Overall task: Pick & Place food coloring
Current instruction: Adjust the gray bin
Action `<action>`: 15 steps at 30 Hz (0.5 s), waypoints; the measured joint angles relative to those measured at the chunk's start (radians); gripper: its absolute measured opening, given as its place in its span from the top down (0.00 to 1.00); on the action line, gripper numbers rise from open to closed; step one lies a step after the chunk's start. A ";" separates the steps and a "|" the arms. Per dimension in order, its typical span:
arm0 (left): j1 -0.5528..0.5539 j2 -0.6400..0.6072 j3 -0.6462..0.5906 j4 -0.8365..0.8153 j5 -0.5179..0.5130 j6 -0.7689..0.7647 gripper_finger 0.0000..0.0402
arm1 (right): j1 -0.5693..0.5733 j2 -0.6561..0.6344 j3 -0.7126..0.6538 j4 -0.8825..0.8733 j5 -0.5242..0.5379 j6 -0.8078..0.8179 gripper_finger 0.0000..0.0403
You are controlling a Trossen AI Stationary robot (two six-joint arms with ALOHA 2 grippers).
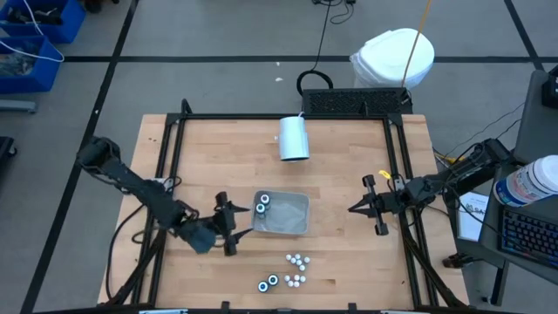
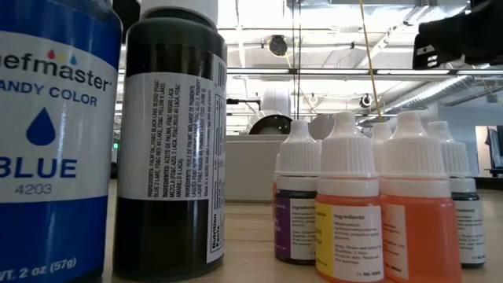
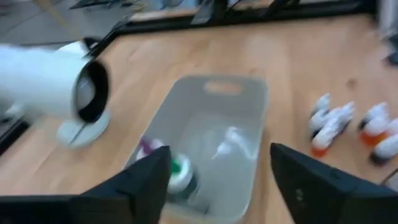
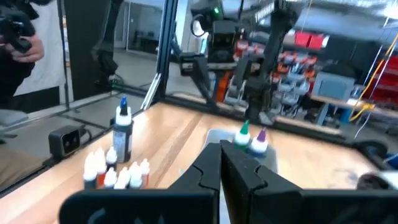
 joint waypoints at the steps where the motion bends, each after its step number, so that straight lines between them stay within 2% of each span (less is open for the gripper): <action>1: -0.012 0.010 0.000 -0.034 -0.029 -0.051 0.43 | 0.000 0.007 0.000 -0.015 -0.018 -0.005 1.00; 5: -0.056 0.057 -0.030 -0.114 -0.120 -0.235 0.66 | 0.002 0.073 0.000 -0.079 -0.033 0.029 1.00; 10: -0.063 0.119 -0.075 -0.113 -0.197 -0.341 0.95 | 0.002 0.204 -0.007 -0.096 0.096 0.191 1.00; 15: -0.014 0.139 -0.088 -0.129 -0.186 -0.419 0.96 | 0.001 0.386 -0.043 0.092 0.115 0.256 1.00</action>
